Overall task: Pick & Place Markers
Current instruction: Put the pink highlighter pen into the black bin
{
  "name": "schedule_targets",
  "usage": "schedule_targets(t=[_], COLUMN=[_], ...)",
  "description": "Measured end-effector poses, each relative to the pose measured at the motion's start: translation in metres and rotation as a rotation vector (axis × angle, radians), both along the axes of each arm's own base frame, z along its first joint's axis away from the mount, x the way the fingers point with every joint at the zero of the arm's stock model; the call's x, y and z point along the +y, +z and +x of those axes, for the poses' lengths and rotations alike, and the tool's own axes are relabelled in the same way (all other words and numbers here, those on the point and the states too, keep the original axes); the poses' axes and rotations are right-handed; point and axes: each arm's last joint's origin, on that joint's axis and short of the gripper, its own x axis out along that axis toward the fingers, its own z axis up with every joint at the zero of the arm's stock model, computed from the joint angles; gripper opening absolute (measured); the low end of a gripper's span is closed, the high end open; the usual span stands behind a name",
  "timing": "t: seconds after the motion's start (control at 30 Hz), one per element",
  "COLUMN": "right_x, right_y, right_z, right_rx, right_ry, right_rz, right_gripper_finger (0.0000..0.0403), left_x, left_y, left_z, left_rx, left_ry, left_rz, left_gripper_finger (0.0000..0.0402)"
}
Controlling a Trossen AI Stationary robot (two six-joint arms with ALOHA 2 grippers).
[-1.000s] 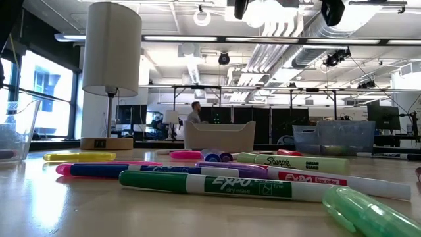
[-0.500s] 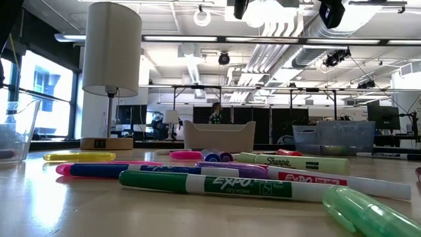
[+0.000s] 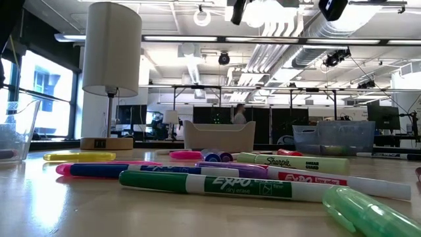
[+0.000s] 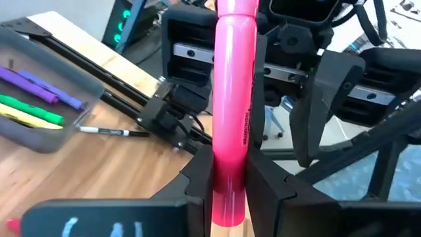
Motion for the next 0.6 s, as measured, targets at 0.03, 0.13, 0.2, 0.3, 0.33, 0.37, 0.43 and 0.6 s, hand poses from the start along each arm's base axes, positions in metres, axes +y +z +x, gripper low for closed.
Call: schedule_targets(t=[0.03, 0.13, 0.2, 0.3, 0.33, 0.37, 0.43, 0.6], right_x=[-0.0005, -0.0023, -0.0022, -0.0033, -0.0038, -0.0040, -0.0045, -0.0078], right_y=[-0.0001, 0.0007, 0.0010, 0.0013, 0.0014, 0.0016, 0.0021, 0.0030], right_z=[0.0000, 0.0000, -0.0001, -0.0001, -0.0001, -0.0001, -0.0002, -0.0011], right_rx=[0.001, -0.007, -0.010, -0.012, -0.013, -0.016, -0.021, -0.027], right_ry=[-0.017, -0.066, -0.072, -0.110, -0.121, -0.130, -0.150, -0.250], right_rz=[-0.002, -0.022, -0.028, -0.031, -0.032, -0.032, -0.033, -0.039], right_gripper_finger=[0.0111, 0.0111, 0.0110, 0.0110, 0.0110, 0.0110, 0.0110, 0.0110], left_x=[0.0000, -0.0002, -0.0026, -0.0017, -0.0012, -0.0010, -0.0018, -0.0030], left_y=[0.0000, 0.0000, 0.0000, 0.0001, 0.0001, 0.0001, 0.0002, 0.0006], left_z=[0.0000, 0.0000, 0.0000, -0.0001, -0.0001, -0.0001, -0.0002, -0.0003], left_rx=[0.000, 0.000, 0.001, 0.000, 0.000, 0.000, 0.000, -0.001], left_ry=[0.000, -0.002, -0.003, 0.002, 0.004, 0.003, -0.009, -0.027], left_rz=[0.000, -0.002, -0.002, -0.002, -0.002, -0.002, -0.005, -0.030], left_gripper_finger=[0.0054, 0.0054, 0.0054, 0.0054, 0.0054, 0.0054, 0.0054, 0.0054])
